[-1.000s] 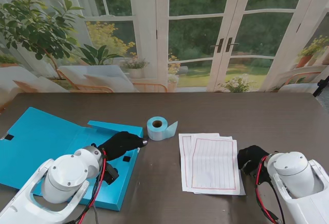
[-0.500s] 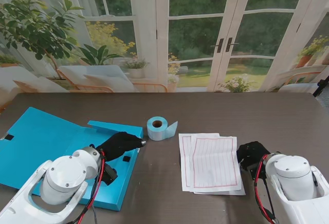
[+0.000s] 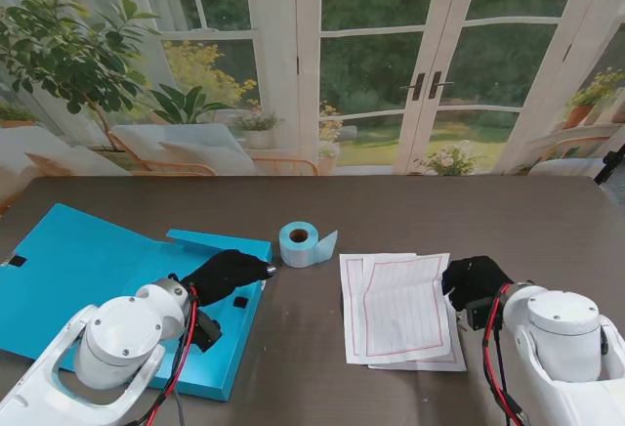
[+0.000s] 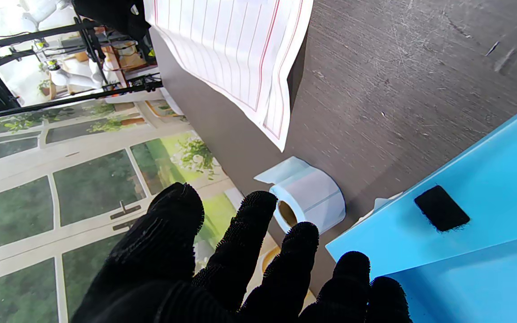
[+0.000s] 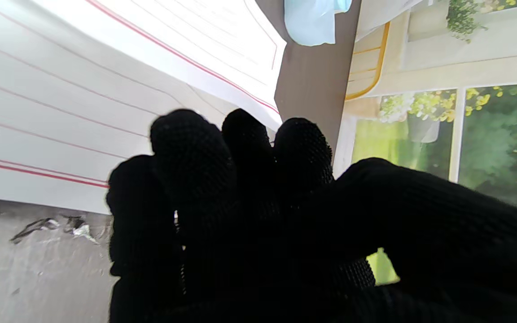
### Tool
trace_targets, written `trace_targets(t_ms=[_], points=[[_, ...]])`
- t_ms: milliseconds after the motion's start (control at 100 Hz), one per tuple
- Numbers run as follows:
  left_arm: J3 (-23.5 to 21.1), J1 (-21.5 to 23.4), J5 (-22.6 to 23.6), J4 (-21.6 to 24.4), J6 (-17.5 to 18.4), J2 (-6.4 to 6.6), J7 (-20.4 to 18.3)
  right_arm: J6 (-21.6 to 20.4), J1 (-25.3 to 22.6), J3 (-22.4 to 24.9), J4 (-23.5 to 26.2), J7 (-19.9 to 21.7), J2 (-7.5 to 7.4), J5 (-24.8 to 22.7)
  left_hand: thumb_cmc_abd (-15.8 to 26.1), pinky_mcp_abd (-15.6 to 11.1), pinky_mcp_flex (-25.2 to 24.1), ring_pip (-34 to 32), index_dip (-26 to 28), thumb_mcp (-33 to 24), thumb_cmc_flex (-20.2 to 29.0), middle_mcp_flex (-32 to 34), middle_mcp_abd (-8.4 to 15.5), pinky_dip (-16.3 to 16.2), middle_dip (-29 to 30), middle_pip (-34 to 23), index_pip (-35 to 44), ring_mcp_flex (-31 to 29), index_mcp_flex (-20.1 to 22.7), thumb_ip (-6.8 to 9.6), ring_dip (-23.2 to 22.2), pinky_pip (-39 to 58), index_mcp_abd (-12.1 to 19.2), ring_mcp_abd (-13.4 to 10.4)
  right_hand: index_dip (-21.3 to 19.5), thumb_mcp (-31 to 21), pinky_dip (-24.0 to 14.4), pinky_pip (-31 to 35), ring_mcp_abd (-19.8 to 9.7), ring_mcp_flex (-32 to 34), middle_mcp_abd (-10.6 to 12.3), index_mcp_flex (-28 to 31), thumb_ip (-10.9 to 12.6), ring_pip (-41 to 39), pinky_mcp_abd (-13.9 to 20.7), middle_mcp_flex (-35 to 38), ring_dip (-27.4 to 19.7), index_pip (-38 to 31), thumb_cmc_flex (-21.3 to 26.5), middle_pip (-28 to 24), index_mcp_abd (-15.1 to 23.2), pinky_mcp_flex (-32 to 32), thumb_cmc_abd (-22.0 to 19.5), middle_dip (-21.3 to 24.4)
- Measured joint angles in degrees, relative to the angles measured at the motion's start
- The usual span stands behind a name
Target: Peel a label from the label roll, stick it on the side of the file box and file the documents
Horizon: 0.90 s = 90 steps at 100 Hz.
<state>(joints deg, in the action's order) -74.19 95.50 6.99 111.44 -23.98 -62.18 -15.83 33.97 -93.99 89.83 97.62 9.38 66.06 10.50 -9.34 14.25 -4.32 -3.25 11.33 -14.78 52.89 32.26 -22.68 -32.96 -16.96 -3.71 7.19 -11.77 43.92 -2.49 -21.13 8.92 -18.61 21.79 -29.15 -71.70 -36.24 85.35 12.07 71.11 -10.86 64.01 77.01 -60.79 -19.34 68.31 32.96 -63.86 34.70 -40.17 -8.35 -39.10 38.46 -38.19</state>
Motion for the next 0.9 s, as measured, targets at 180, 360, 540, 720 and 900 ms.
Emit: trace_targets(t_ms=[180,360,540,720,900], points=[[-0.32,0.37,-0.17,0.0,0.39,-0.02,0.15,2.21,-0.95,0.43,2.58,0.19,0.07,-0.96,0.0,-0.01,0.0,0.0,0.0,0.0,0.0,0.0,0.0,0.0,0.0,0.0,-0.01,0.0,0.0,0.0,0.0,0.0,-0.02,0.0,-0.24,-0.01,0.0,0.0,0.02,0.0,-0.05,0.0,0.0,-0.34,-0.01,0.0,0.0,0.03,0.0,0.01,-0.12,0.0,0.0,-0.67],[-0.81,1.02,-0.36,0.0,0.58,-0.06,0.21,3.19,-1.7,0.84,3.6,0.1,0.09,0.05,0.01,-0.02,0.0,0.0,0.0,0.0,0.0,-0.01,0.0,0.0,0.0,0.0,-0.04,0.0,-0.01,0.0,0.0,0.0,-0.06,0.0,-0.57,-0.03,0.0,0.0,0.09,0.0,-0.18,0.0,0.0,-0.36,-0.13,0.0,0.0,0.08,1.1,0.02,-0.3,0.0,0.1,-0.83],[-1.12,1.4,-0.56,-0.12,1.11,-0.06,0.2,3.83,-1.62,0.15,3.58,1.13,-0.17,-0.91,0.01,-0.02,0.0,0.0,0.0,0.64,-0.01,-0.01,0.0,0.0,0.0,0.0,-0.06,0.01,-0.01,0.0,0.0,0.0,-0.51,0.0,-0.64,-0.03,0.0,0.0,0.09,0.0,-0.18,0.0,0.0,-0.36,-0.13,0.0,0.0,0.11,1.06,0.03,-0.3,0.0,0.1,-1.41],[-1.9,2.25,-0.88,-0.16,2.0,-0.18,0.53,4.66,-1.34,-0.39,3.5,1.65,-0.24,-0.71,0.01,-0.03,0.0,0.0,0.0,0.85,-0.01,-0.01,0.0,0.0,0.0,0.0,-0.06,0.01,-0.01,0.0,0.0,0.0,-0.53,0.0,-0.64,-0.03,-0.48,0.0,0.1,0.0,-0.18,0.0,0.0,-0.36,-0.13,0.0,0.0,0.11,1.06,0.03,-0.3,0.0,0.1,-1.42],[-2.56,2.97,-1.46,-0.54,3.28,-0.27,0.75,5.31,-1.33,-0.6,3.6,1.76,-0.25,-0.26,0.01,-0.04,0.0,0.0,0.0,0.89,-0.01,-0.01,0.0,0.0,0.0,0.0,-0.07,0.01,-0.01,0.0,0.0,0.0,-0.53,0.0,-0.64,-0.03,-0.57,0.0,0.1,0.0,-0.19,0.0,0.0,-0.36,-0.13,0.0,0.0,0.11,1.06,0.03,-0.3,0.0,0.1,-1.42]])
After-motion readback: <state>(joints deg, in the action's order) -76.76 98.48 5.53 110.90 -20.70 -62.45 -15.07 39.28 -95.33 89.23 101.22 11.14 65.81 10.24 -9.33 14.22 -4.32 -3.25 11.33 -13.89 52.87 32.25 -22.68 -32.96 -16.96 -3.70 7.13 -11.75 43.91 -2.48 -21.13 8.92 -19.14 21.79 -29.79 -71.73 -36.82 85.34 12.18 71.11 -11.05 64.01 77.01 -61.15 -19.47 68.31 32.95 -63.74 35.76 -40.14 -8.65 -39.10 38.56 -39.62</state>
